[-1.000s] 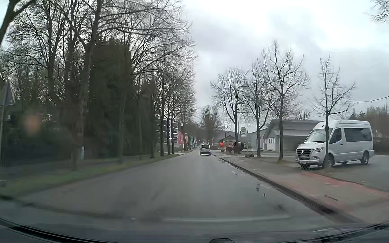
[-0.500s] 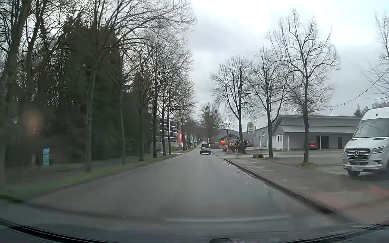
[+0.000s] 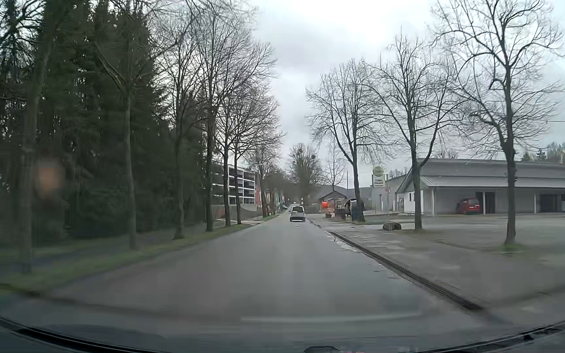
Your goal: Follow the waypoints while adhering to traffic rules and regulations
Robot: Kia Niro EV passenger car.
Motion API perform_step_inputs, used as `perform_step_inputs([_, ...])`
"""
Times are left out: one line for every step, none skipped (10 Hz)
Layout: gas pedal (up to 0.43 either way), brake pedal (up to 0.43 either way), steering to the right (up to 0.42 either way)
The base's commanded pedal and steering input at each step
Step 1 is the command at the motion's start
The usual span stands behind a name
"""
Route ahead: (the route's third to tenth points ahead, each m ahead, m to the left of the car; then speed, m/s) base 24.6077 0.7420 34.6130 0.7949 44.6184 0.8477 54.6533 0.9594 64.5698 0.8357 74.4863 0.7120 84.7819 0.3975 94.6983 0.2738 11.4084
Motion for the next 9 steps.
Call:
perform_step_inputs([0.220, 0.000, 0.001])
perform_step_inputs([0.220, 0.000, 0.001])
perform_step_inputs([0.220, 0.000, 0.001])
perform_step_inputs([0.220, 0.000, 0.001])
perform_step_inputs([0.220, 0.000, 0.001])
perform_step_inputs([0.220, 0.000, 0.001])
perform_step_inputs([0.220, 0.000, 0.001])
perform_step_inputs([0.220, 0.000, 0.001])
perform_step_inputs([0.220, 0.000, 0.001])
